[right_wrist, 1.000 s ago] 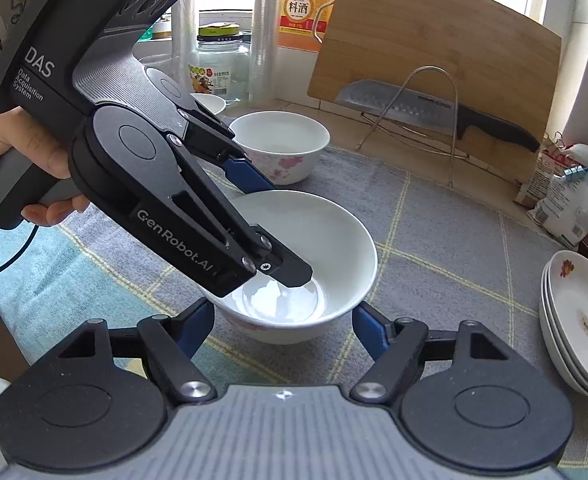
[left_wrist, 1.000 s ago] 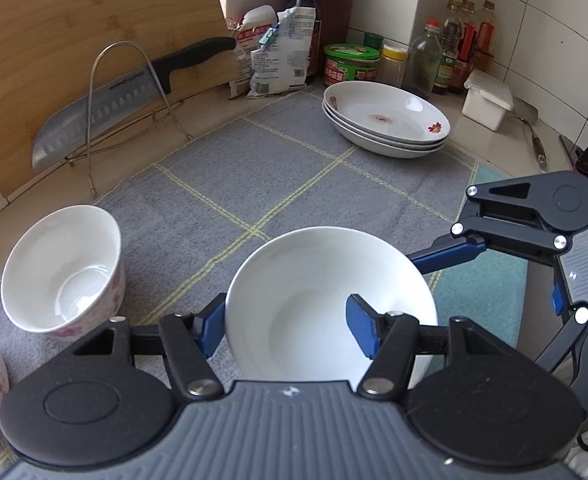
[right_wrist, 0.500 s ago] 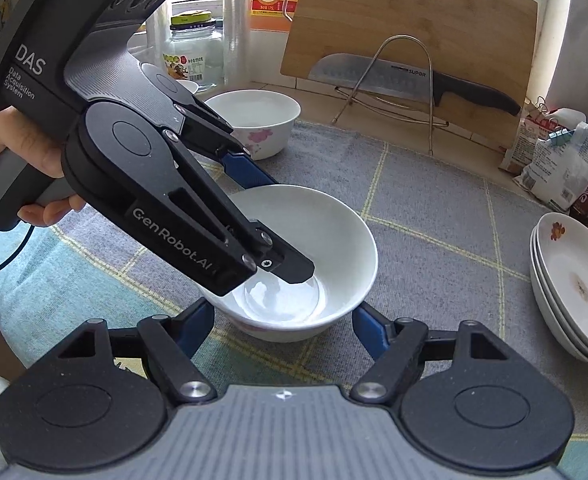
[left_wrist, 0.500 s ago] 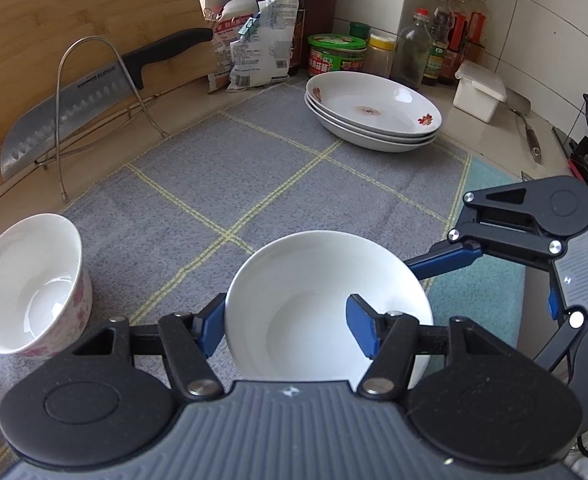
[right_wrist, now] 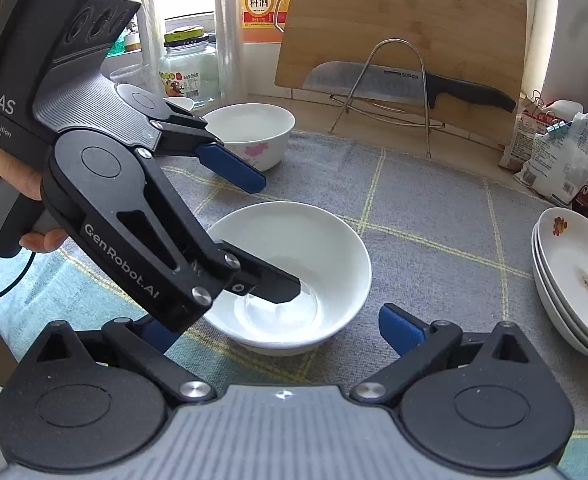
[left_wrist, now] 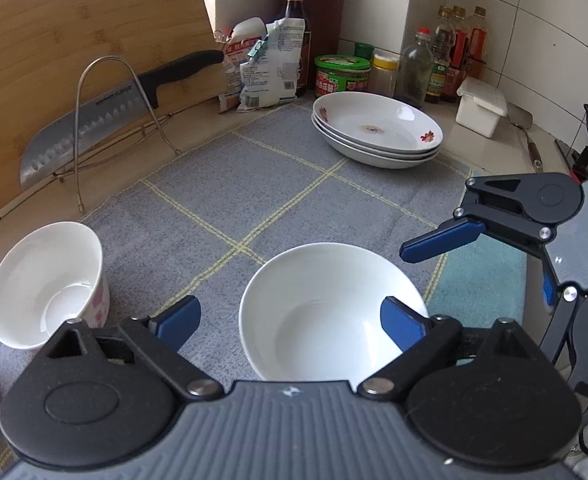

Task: Organize plates and bowls
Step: 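Open the left tool and lift it off the white bowl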

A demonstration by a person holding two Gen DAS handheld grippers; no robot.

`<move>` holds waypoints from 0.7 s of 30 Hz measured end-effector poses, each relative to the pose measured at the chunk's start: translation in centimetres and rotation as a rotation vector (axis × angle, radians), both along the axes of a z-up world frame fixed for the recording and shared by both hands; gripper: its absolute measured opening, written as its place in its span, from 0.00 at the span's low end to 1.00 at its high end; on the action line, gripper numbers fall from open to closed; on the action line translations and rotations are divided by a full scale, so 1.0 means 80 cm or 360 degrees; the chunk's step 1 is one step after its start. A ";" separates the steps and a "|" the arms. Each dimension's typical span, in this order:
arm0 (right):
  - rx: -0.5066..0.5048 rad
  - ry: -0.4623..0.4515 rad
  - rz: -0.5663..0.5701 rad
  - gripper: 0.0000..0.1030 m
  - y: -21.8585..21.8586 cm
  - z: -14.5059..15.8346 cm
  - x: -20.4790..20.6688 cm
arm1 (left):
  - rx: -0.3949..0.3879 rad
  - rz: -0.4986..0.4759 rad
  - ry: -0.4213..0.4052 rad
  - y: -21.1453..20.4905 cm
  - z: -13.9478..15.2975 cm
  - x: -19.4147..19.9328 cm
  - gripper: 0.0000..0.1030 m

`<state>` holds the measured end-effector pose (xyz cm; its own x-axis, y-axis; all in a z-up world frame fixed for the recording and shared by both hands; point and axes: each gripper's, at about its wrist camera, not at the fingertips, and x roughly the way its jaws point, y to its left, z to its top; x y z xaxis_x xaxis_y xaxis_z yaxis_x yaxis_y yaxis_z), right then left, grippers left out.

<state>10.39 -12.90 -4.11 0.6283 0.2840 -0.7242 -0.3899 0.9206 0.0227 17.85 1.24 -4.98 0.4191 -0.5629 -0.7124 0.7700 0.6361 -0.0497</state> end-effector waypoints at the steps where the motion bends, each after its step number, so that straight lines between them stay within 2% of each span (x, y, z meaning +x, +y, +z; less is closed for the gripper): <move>1: -0.0004 -0.0006 0.0002 1.00 0.000 0.001 0.000 | -0.0014 0.0017 -0.0006 0.005 0.003 -0.002 0.93; 12: -0.0056 -0.0087 0.0012 1.00 0.016 0.019 0.011 | -0.0073 0.0263 -0.0092 0.062 0.026 -0.010 0.94; 21: -0.0094 -0.0136 0.0112 1.00 0.051 0.034 0.034 | -0.0032 0.0437 -0.0156 0.109 0.034 0.005 0.94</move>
